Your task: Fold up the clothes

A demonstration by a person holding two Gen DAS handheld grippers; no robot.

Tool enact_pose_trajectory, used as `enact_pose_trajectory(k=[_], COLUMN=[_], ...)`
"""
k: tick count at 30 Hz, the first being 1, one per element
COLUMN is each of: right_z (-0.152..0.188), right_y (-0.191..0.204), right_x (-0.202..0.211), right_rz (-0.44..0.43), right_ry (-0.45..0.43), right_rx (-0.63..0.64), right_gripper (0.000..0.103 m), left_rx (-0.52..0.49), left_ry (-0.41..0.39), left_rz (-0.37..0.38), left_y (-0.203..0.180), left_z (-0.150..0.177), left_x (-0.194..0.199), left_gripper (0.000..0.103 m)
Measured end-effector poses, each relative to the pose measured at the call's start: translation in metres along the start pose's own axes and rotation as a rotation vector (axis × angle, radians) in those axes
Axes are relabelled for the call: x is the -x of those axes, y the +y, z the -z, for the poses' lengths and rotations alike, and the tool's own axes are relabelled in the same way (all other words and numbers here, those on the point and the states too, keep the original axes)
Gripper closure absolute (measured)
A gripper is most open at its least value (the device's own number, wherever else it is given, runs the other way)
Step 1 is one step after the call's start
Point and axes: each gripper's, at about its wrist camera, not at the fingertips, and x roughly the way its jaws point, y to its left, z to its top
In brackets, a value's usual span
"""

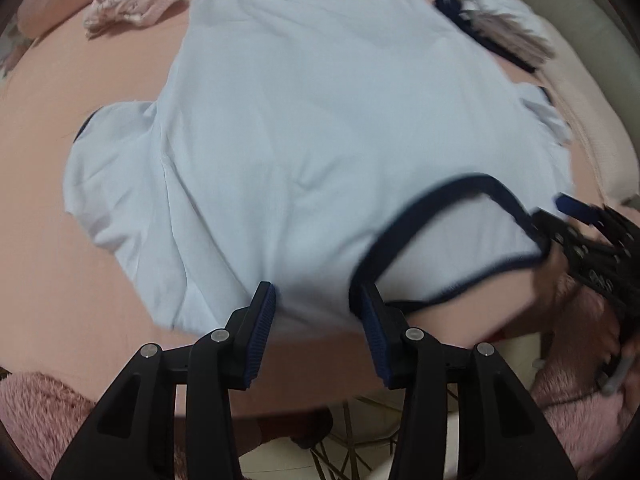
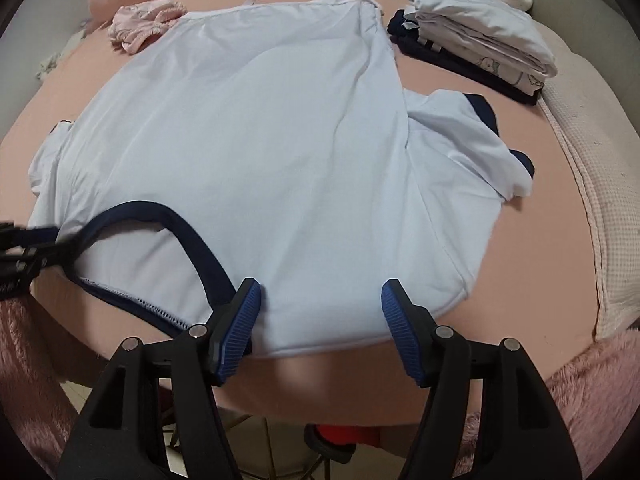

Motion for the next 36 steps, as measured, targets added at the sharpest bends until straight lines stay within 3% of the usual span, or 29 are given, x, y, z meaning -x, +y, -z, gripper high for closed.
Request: enact_pose_trajectory(k=[3, 5, 8, 13, 18, 21, 27, 32, 36], right_z=[-0.001, 0.000, 0.007, 0.020, 0.022, 0.017, 0.013, 0.021, 0.026], right_y=[-0.001, 0.001, 0.002, -0.001, 0.003, -0.001, -0.011, -0.009, -0.011], right_x=[0.010, 0.016, 0.012, 0.025, 0.036, 0.038, 0.011, 0.011, 0.012], right_rz=[-0.060, -0.075, -0.027, -0.005, -0.037, -0.056, -0.009, 0.008, -0.020], right_ry=[-0.041, -0.060, -0.004, 0.023, -0.035, -0.091, -0.012, 0.025, 0.050], right_rx=[-0.053, -0.057, -0.039, -0.022, -0.018, -0.065, -0.083, -0.062, -0.066], right_gripper=[0.038, 0.037, 0.037, 0.037, 0.037, 0.036, 0.035, 0.035, 0.032], left_rx=[0.013, 0.027, 0.027, 0.020, 0.101, 0.080, 0.055, 0.083, 0.046], left_ry=[-0.096, -0.119, -0.015, 0.007, -0.096, -0.146, -0.010, 0.018, 0.022], left_rz=[0.033, 0.046, 0.011, 0.023, 0.128, 0.114, 0.044, 0.080, 0.054], left_y=[-0.005, -0.007, -0.017, -0.017, -0.003, -0.006, -0.010, -0.004, -0.018], left_z=[0.001, 0.002, 0.029, 0.049, 0.051, 0.038, 0.056, 0.062, 0.059], left_x=[0.010, 0.005, -0.015, -0.008, 0.012, 0.011, -0.010, -0.007, -0.007], left_gripper=[0.058, 0.062, 0.079, 0.081, 0.080, 0.079, 0.080, 0.079, 0.078])
